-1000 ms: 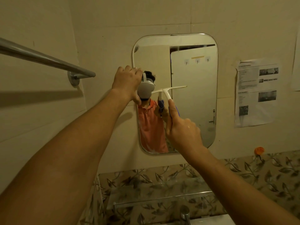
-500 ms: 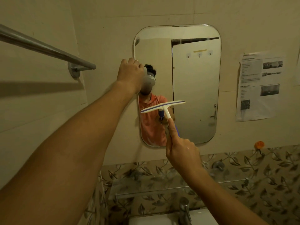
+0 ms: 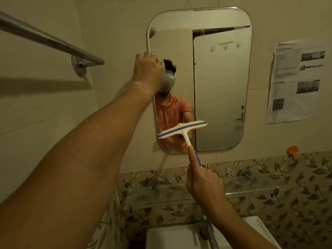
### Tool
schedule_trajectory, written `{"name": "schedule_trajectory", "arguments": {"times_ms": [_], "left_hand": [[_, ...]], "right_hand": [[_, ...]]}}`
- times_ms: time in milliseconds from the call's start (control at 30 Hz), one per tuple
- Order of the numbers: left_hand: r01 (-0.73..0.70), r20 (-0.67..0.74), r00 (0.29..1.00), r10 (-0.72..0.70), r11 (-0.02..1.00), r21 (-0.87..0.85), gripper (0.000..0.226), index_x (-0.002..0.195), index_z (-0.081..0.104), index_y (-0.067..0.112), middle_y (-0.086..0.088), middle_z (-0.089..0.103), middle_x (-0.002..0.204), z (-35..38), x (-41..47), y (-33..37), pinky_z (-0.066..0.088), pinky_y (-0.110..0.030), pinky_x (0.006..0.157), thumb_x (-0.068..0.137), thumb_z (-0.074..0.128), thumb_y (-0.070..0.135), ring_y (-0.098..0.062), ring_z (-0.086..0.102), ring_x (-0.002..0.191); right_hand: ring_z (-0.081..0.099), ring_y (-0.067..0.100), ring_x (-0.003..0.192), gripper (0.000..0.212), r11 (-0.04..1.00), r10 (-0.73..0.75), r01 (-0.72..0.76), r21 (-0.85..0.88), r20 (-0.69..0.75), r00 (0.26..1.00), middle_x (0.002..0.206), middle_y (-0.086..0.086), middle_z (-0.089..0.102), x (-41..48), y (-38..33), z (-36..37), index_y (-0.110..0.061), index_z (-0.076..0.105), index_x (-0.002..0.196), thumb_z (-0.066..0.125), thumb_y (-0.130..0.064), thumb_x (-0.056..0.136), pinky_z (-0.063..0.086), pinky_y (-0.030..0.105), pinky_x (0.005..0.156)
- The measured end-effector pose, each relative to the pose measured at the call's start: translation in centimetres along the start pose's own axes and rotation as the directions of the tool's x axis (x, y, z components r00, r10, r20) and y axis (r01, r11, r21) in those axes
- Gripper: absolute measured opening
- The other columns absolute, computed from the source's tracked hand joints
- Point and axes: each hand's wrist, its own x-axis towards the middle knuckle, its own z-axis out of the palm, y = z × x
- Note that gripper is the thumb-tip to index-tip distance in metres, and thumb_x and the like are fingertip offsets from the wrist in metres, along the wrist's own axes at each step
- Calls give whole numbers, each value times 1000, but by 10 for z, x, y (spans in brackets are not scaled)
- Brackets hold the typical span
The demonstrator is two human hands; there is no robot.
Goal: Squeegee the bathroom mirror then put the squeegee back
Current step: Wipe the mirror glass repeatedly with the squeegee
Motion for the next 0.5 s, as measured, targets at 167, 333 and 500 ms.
{"name": "schedule_trajectory", "arguments": {"times_ms": [167,333,500], "left_hand": [[8,18,1000,-8,1000,7,85,130,56,8,-12,59,122,-1,0,3,43,-38,89,72,75,66,-27,53,109],[19,18,1000,-19,1000,-12,82,130,55,8,-12,59,121,-1,2,2,41,-37,89,73,75,62,-27,52,109],[19,9,1000,-19,1000,-3,79,130,56,8,-12,59,121,1,2,3,42,-39,91,74,75,60,-27,53,109]], "right_hand": [[37,8,37,85,1000,6,-6,-12,23,1000,54,-8,45,-22,12,12,-34,-24,155,44,-33,104,36,24,36],[17,7,31,89,999,40,-40,-1,65,997,47,-12,32,-32,17,9,-26,6,162,63,-27,94,5,12,37],[28,5,35,72,984,-45,59,166,-85,995,51,-11,42,0,-6,-13,-27,3,162,41,-29,102,15,12,41]]}}
